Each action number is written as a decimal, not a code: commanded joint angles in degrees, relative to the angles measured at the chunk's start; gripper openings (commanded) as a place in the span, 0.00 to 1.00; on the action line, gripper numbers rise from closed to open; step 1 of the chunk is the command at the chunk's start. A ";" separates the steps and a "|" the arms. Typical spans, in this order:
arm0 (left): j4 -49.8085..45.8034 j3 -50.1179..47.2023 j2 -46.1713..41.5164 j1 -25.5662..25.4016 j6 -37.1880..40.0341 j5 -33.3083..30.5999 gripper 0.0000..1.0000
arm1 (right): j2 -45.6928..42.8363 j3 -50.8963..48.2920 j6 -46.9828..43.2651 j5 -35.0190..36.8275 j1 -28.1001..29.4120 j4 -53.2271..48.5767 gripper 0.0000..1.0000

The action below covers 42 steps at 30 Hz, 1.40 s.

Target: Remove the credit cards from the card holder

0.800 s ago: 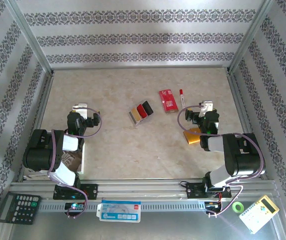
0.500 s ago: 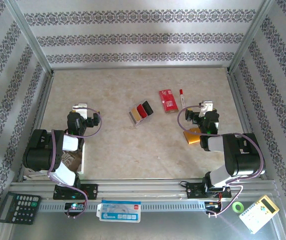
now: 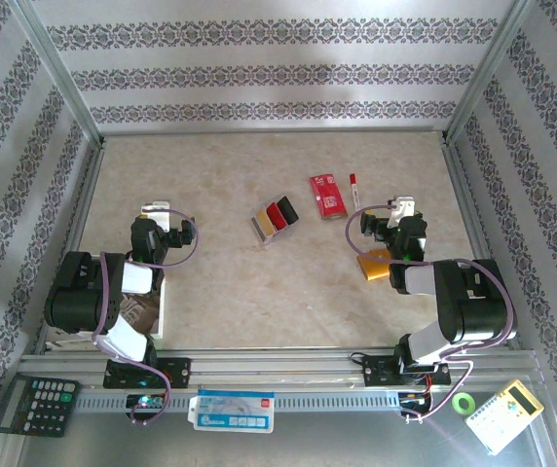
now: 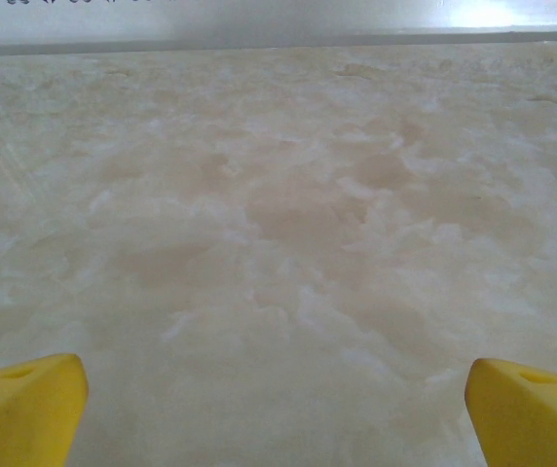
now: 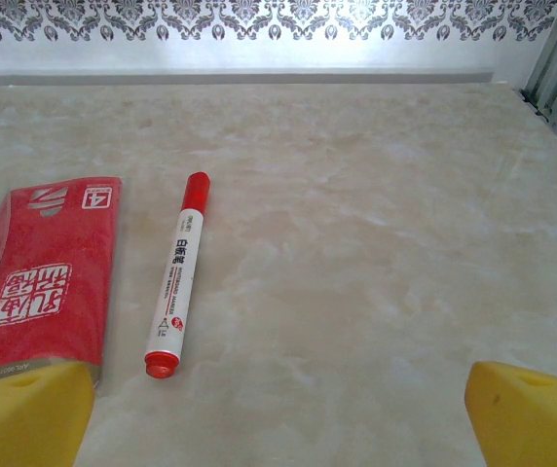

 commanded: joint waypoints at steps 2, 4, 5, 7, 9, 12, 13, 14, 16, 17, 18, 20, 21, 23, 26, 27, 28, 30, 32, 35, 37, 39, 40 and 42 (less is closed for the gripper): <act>-0.63 0.81 -0.34 0.21 0.19 -0.58 1.00 | 0.65 1.18 0.32 -0.38 -0.07 0.91 0.98; 0.09 0.48 -0.30 0.20 0.13 -0.81 1.00 | 0.56 1.09 0.30 -0.40 -0.08 0.99 0.98; 0.99 0.01 -0.40 0.20 -0.21 -1.67 1.00 | 0.56 1.10 0.28 -0.43 -0.08 1.05 0.98; 5.44 -2.04 -0.28 0.19 -0.90 -3.27 1.00 | 0.16 0.91 0.52 0.63 0.06 1.18 0.98; 10.66 -4.99 -0.67 -0.04 -0.87 -4.03 1.00 | -2.09 1.04 0.70 1.55 0.10 -0.58 0.98; 13.58 -7.91 -3.54 -0.33 -1.54 -7.38 1.00 | -6.80 2.39 0.41 5.02 1.07 -7.45 0.98; 12.20 -8.15 -5.68 -0.32 -1.87 -8.49 1.00 | -8.78 3.39 0.38 7.60 1.74 -10.63 0.98; 9.51 -8.04 -8.00 -0.27 -1.93 -8.85 1.00 | -10.30 4.56 0.54 10.48 2.38 -14.30 0.98; -0.13 -6.41 -14.49 -0.42 -2.30 -9.29 1.00 | -13.78 8.03 4.46 15.78 2.83 -22.48 0.98; -5.62 -4.98 -17.63 -0.47 -3.12 -9.75 1.00 | -15.03 9.53 6.96 17.16 2.83 -26.03 0.98; -12.15 -3.27 -21.13 -0.51 -5.65 -11.17 1.00 | -16.39 11.44 10.15 17.72 2.83 -30.06 0.98; -24.60 0.65 -27.62 -0.51 -11.76 -11.89 1.00 | -18.61 15.19 15.01 16.77 2.82 -38.79 0.98; -29.70 2.43 -29.87 -0.51 -14.96 -11.23 1.00 | -19.46 16.77 17.98 16.23 2.85 -42.72 0.98; -41.02 7.18 -33.14 -0.48 -21.23 -8.91 1.00 | -21.33 19.27 22.57 12.84 2.47 -49.46 0.98; -49.43 11.44 -34.17 -0.47 -28.80 -1.89 1.00 | -25.13 18.30 30.80 11.37 1.67 -53.17 0.98; -49.98 11.72 -34.16 -0.47 -30.62 1.02 1.00 | -26.40 17.32 32.52 9.71 1.27 -53.16 0.98; -50.63 11.98 -34.01 -0.46 -33.29 3.70 1.00 | -27.65 16.56 33.99 6.83 0.23 -53.83 0.98; -50.45 12.18 -33.66 -0.51 -36.31 9.55 1.00 | -29.40 16.55 35.91 2.78 -1.18 -57.85 0.98; -47.81 11.64 -32.85 -0.55 -38.55 15.10 1.00 | -29.73 16.91 37.07 -0.57 -2.30 -62.59 0.98; -45.26 11.01 -31.59 -0.86 -41.11 19.53 1.00 | -28.75 16.41 37.72 -4.67 -2.67 -66.67 0.98; -46.03 11.78 -30.68 -1.20 -41.46 20.38 1.00 | -27.45 15.80 38.09 -6.72 -2.69 -67.77 0.98; -46.89 12.59 -29.75 -1.68 -41.39 20.69 1.00 | -25.83 15.27 38.36 -8.54 -2.71 -68.01 0.96; -47.23 12.92 -29.23 -1.95 -41.32 20.91 1.00 | -24.98 15.02 38.62 -9.13 -2.71 -68.09 0.94; -47.60 13.65 -28.17 -2.60 -41.20 21.96 1.00 | -23.21 14.80 38.59 -9.44 -2.63 -67.91 0.92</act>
